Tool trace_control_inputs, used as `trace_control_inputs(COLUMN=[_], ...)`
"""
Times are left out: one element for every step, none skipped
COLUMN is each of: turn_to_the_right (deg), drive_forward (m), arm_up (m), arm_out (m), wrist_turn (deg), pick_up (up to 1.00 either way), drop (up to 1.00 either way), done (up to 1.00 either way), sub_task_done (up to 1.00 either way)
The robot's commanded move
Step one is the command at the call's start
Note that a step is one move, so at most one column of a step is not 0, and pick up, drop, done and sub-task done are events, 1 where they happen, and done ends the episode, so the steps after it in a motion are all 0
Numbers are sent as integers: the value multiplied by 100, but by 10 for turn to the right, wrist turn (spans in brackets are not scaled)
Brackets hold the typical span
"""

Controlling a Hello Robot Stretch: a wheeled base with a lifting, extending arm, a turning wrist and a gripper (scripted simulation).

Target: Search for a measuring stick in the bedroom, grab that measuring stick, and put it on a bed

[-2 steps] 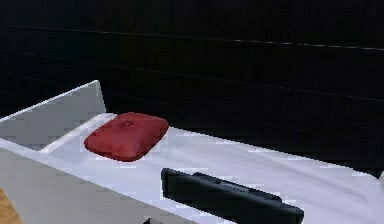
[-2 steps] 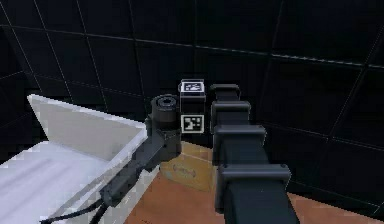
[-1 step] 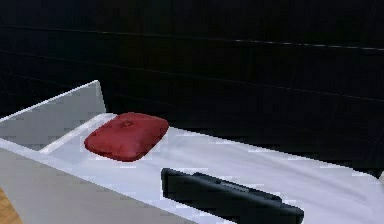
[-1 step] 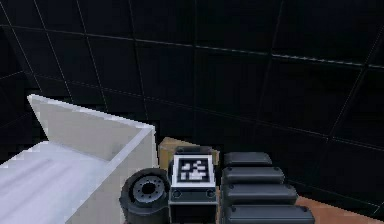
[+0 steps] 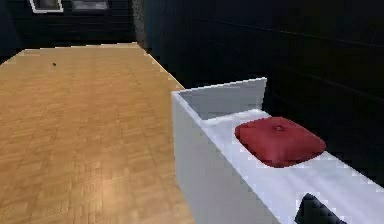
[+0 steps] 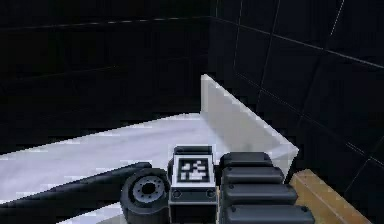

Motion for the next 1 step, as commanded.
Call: trace_control_inputs(turn_to_the_right=[-450], drive_forward=[0], arm_up=[0], arm_out=[0], wrist_turn=[0], pick_up=[0], drop=[0], done=[0], sub_task_done=[0])
